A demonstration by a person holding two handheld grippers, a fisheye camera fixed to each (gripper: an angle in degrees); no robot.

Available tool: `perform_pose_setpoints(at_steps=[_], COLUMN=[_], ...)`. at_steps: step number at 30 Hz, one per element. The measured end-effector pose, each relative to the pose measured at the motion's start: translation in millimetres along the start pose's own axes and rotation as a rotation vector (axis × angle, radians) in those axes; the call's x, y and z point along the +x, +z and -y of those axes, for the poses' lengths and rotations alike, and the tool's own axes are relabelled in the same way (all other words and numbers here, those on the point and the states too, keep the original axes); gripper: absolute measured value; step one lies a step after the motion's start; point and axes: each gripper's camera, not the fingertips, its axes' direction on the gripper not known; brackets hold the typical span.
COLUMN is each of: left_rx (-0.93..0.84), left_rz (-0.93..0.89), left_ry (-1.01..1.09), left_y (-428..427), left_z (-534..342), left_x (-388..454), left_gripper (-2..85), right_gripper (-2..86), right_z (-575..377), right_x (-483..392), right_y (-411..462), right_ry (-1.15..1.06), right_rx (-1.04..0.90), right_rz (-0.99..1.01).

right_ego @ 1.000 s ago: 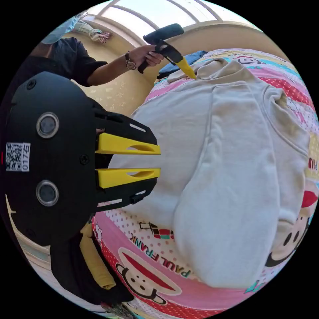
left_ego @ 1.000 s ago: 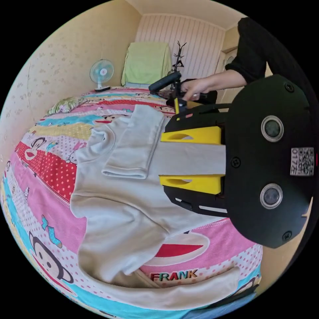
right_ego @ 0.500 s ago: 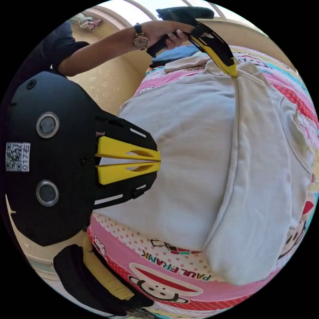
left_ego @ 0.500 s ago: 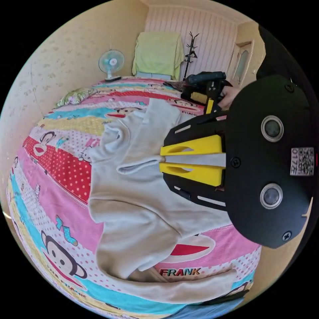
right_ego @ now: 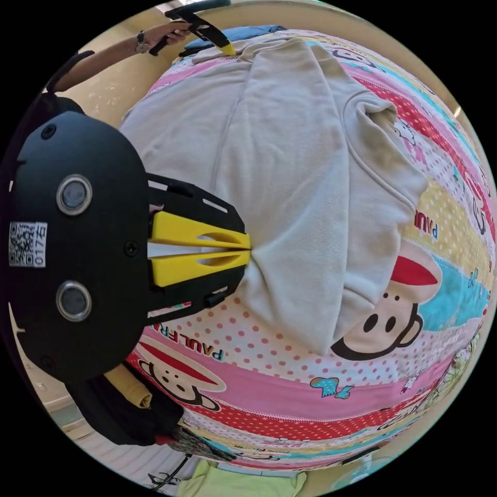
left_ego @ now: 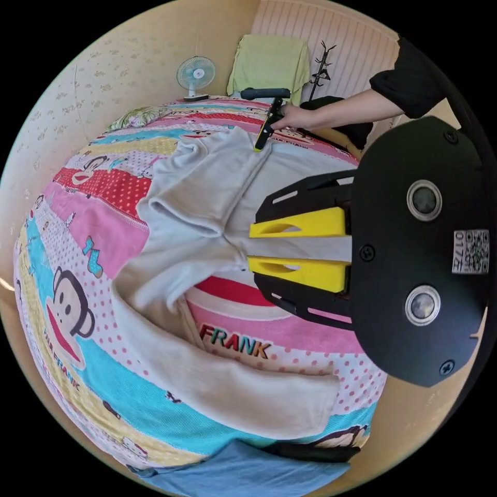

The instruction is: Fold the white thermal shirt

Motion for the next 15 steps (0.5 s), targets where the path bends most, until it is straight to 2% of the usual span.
perform_pose_setpoints(at_steps=[3,9,11,13,15], left_rx=[0.026,0.076,0.024,-0.057,-0.098], left_rz=[0.074,0.265,0.322,0.362,0.478], left_ry=[-0.038,-0.027,0.031,0.071,0.122], left_y=[-28.9,-65.2,-44.6,-13.5,-2.9], left_z=[-34.3,-75.4,-70.8,-62.6,-56.8], left_x=[-34.0,-85.3,-91.4,-95.0,-78.5], left_gripper=[9.3,14.8,15.5,15.7,14.9], right_gripper=[0.8,0.7,0.7,0.9,1.1], right_z=[5.2,-26.9,-40.2,-59.6,-72.4], right_x=[4.3,-14.6,-24.9,-52.2,-75.8], right_y=[-2.1,-25.2,-23.2,-12.5,-0.9], right_ry=[0.053,0.016,0.033,-0.073,-0.126], right_rx=[-0.053,0.026,0.031,0.055,0.051], right_rz=[-0.007,0.125,0.288,0.654,0.830])
